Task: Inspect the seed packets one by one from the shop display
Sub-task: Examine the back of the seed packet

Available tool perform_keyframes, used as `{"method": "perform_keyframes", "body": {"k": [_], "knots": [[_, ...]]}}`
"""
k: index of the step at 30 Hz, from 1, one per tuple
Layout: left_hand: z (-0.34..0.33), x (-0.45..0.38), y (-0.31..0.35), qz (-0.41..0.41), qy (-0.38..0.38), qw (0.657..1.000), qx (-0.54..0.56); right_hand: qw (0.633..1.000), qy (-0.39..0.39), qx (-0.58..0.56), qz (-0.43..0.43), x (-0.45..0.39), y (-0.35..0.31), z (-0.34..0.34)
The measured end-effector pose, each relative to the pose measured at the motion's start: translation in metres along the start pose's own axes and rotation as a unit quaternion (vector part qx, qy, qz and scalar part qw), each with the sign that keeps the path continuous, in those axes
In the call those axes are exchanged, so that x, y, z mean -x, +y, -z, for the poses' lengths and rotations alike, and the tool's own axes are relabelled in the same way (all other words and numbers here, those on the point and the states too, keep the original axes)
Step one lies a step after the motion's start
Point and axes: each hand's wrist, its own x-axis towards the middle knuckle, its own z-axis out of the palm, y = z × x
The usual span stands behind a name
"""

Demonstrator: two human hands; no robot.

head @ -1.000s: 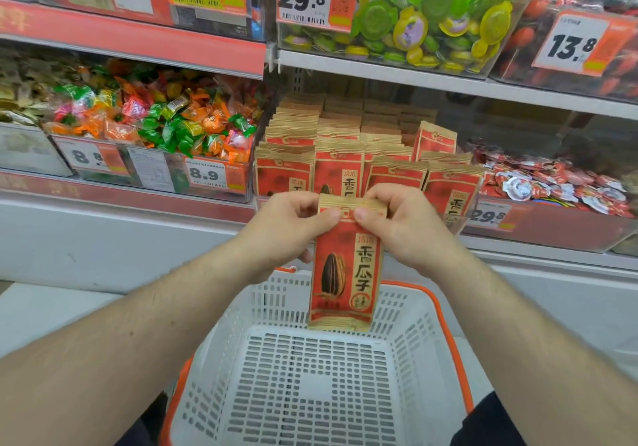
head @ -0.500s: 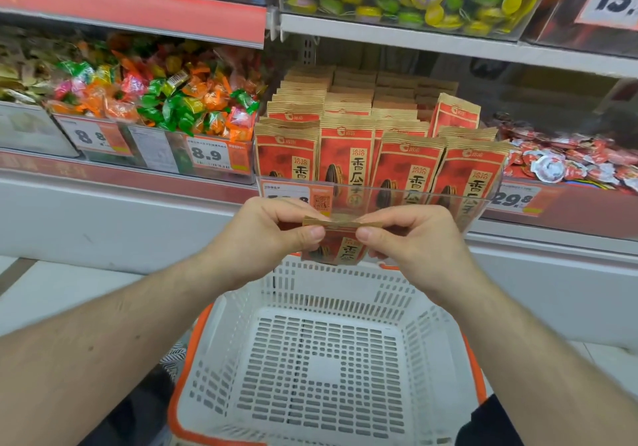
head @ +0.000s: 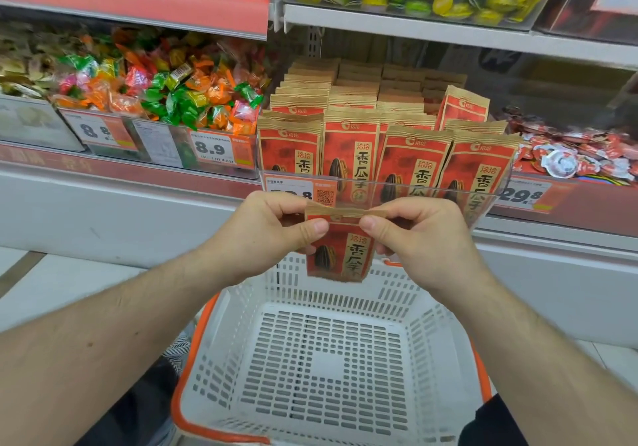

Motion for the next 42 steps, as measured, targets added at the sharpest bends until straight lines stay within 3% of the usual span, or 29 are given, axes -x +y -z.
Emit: {"method": "perform_keyframes", "body": {"k": [6, 13, 20, 28, 33, 42], "knots": [[-0.005, -0.003, 0.0, 0.046, 0.005, 0.999, -0.019, 0.999, 0.016, -0.029, -0.011, -0.004, 0.005, 0.0], [-0.002, -0.006, 0.004, 0.073, 0.035, 0.994, 0.069, 0.995, -0.077, 0.003, -0.066, -0.007, 0.014, 0.002], [0.004, -0.002, 0.002, 0.147, -0.098, 0.984, -0.015, 0.993, -0.072, -0.037, -0.086, -0.007, 0.013, 0.001], [0.004, -0.002, 0.005, 0.147, -0.055, 0.987, 0.019, 0.973, -0.166, -0.045, -0.151, -0.008, 0.014, 0.008], [0.005, 0.001, 0.007, 0.162, -0.101, 0.982, 0.012, 0.967, -0.163, -0.079, -0.18, -0.007, 0.014, 0.008], [-0.001, 0.0, 0.005, 0.197, -0.11, 0.969, 0.096, 0.937, -0.25, -0.104, -0.223, -0.004, 0.011, 0.01]]}}
